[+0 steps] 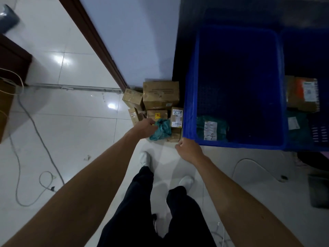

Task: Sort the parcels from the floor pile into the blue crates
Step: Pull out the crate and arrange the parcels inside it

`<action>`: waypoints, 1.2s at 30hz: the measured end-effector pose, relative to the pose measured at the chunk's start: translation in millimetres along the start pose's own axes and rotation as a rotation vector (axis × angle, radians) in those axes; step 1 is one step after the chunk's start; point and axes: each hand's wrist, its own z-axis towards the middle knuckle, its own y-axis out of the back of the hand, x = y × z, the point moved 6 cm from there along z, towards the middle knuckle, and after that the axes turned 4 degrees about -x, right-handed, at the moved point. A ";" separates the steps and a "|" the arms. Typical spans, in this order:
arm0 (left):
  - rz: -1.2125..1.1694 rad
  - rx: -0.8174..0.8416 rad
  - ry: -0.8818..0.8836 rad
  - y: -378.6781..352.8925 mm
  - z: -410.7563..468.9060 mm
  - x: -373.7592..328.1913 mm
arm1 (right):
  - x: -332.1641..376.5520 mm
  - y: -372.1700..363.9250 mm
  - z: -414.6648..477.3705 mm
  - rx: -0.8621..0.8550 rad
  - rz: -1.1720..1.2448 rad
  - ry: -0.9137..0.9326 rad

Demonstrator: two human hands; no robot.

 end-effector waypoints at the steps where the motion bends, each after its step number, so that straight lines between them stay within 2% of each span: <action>1: -0.032 0.011 0.019 -3.9 11.4 9.2 | 2.1 -12.7 11.4 0.017 0.017 -0.016; 8: -0.156 0.077 0.079 -65.5 127.3 83.0 | -5.8 -106.9 127.7 0.090 0.063 -0.160; 15: -0.169 0.104 0.101 -156.2 238.1 149.5 | -54.0 -190.2 250.8 0.024 0.153 -0.312; 21: -0.233 0.128 -0.011 -196.4 298.0 146.6 | -94.7 -206.2 328.8 -0.232 0.672 -0.639; 26: -0.195 0.073 -0.116 -207.2 340.9 114.0 | -138.9 -232.0 391.4 -0.365 1.231 -0.708; 28: -0.198 0.050 -0.124 -209.6 350.0 107.6 | -125.1 -228.0 388.8 -0.360 1.430 -0.717; 36: -0.173 0.086 -0.132 -212.7 356.2 113.1 | -108.1 -212.1 384.4 -0.262 1.657 -0.690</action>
